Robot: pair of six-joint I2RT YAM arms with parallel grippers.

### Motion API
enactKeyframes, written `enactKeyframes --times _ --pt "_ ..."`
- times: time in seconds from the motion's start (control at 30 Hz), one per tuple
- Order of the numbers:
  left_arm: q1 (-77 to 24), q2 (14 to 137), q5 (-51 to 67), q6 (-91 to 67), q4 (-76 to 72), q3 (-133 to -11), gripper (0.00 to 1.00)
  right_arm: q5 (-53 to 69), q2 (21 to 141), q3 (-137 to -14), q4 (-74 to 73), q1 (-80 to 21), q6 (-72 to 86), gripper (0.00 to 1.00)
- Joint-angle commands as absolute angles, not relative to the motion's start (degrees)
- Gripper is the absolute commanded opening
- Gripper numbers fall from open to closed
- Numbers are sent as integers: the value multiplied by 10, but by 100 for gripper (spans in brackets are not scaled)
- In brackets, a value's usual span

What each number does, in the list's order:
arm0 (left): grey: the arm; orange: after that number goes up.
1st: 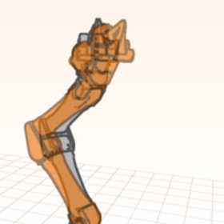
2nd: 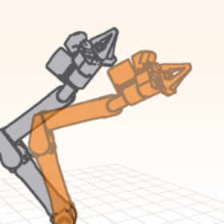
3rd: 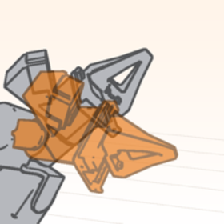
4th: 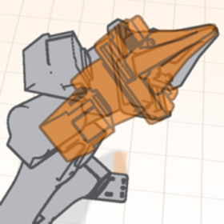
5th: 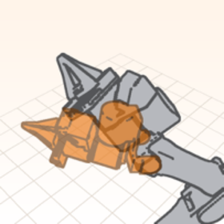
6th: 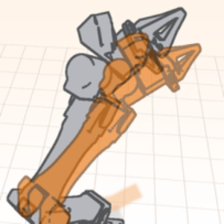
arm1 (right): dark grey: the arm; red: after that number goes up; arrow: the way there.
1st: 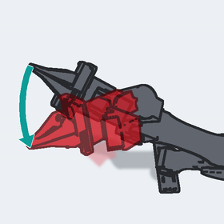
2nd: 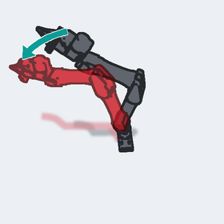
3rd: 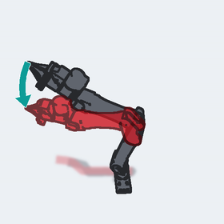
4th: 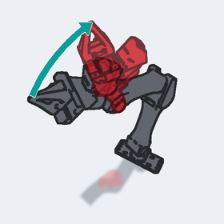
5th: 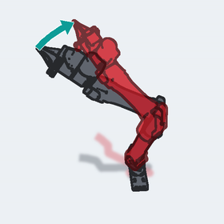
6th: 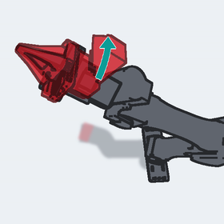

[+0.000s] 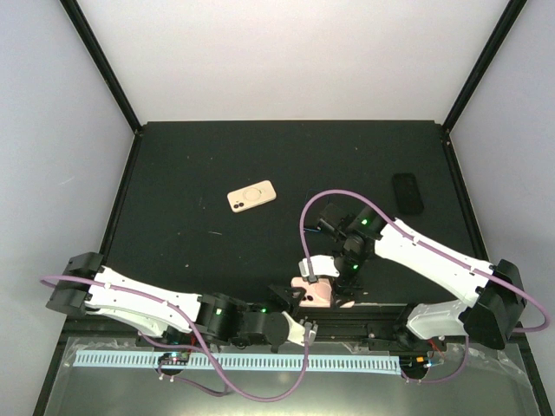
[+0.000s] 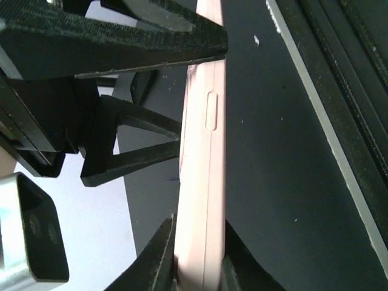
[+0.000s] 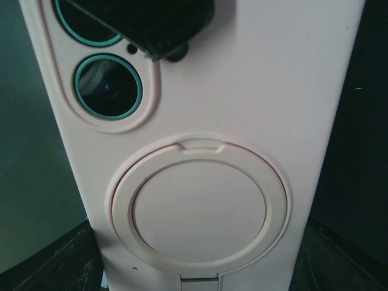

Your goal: Take the phone out of the phone case

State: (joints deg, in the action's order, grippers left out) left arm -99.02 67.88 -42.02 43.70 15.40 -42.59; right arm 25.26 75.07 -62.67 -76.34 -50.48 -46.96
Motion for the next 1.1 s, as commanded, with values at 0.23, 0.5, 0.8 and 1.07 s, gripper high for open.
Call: enactKeyframes --times 0.23,0.5,0.8,1.07 --pt "-993 643 -403 387 171 -433 2 240 675 -670 -775 -509 -482 99" --pt "-950 595 -296 152 247 -451 3 250 545 -591 -629 -510 -385 100" --pt "-860 515 -157 30 277 -441 4 287 547 -561 -647 -509 -431 56" --pt "-833 477 -127 20 258 -430 4 242 570 -538 -614 -510 -435 44"
